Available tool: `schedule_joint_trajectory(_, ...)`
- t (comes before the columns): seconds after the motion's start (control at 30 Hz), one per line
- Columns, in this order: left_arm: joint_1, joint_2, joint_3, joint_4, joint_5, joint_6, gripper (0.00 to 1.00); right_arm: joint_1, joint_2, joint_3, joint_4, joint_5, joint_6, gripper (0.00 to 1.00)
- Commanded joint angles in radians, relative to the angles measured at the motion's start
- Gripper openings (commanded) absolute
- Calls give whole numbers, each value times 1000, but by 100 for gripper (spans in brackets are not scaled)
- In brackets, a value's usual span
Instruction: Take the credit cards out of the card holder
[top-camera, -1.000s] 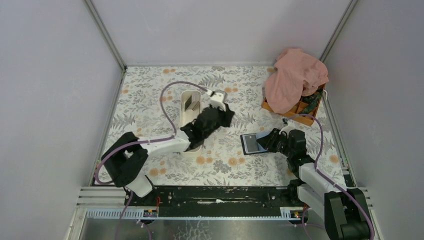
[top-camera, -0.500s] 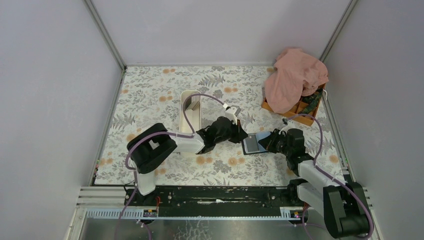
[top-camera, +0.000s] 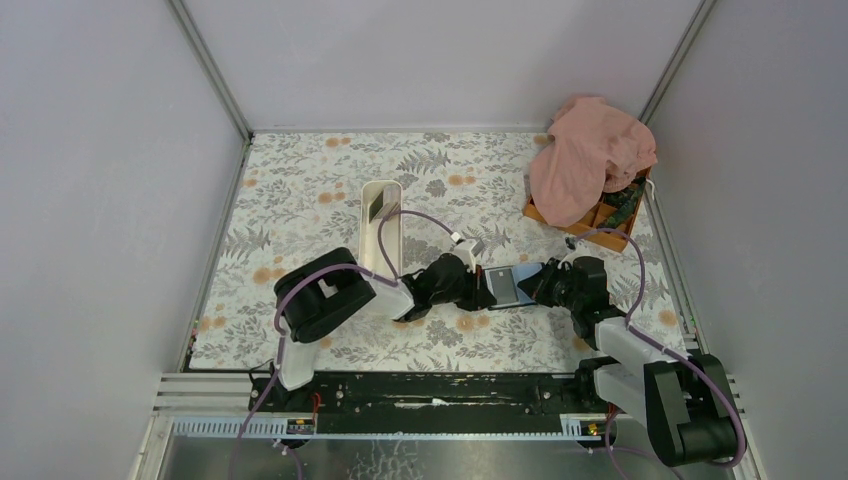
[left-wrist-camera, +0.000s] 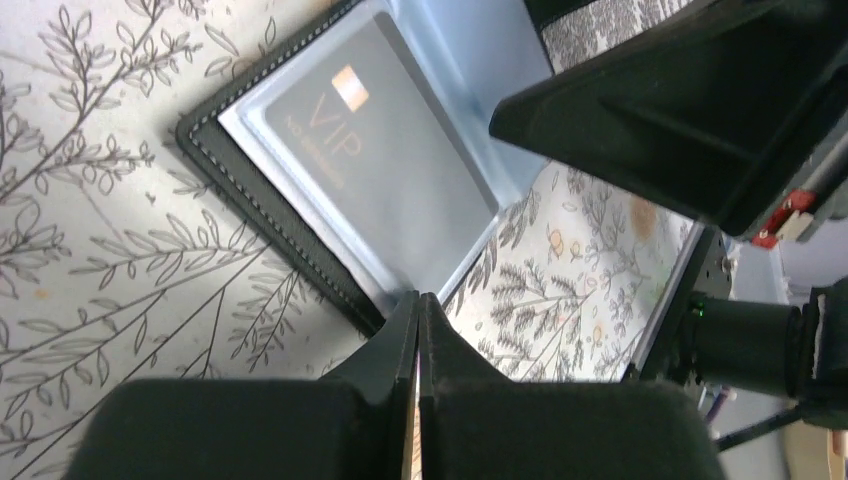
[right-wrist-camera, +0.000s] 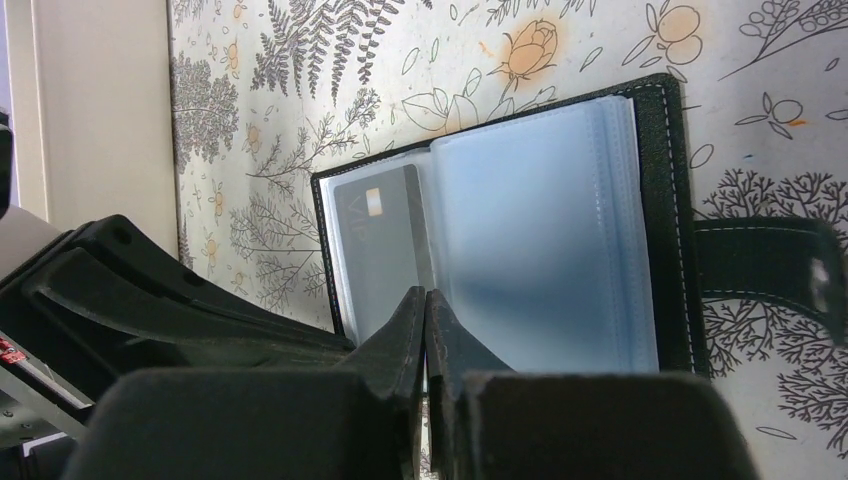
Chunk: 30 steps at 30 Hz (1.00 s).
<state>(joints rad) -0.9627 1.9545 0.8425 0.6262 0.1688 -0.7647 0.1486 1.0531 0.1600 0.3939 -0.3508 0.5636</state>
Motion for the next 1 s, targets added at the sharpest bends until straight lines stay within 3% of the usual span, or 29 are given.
schedule_joint_trajectory(0.0, -4, 10, -56, 93, 27, -39, 0, 5, -5, 27, 43, 16, 3, 3)
schedule_joint_trajectory(0.27, -4, 35, -43, 69, 21, -41, 0, 5, 29, 21, 79, -7, 9, 5)
schedule_joint_trajectory(0.43, -1, 38, -30, 47, 6, -31, 0, 5, 40, 21, 84, -3, 8, 23)
schedule_joint_trajectory(0.63, 11, 35, -36, 28, 9, -18, 0, 3, 86, 15, 127, -20, 16, 35)
schedule_joint_trajectory(0.97, 25, 64, -44, 62, 44, -35, 0, 5, 191, -1, 299, -167, 62, 34)
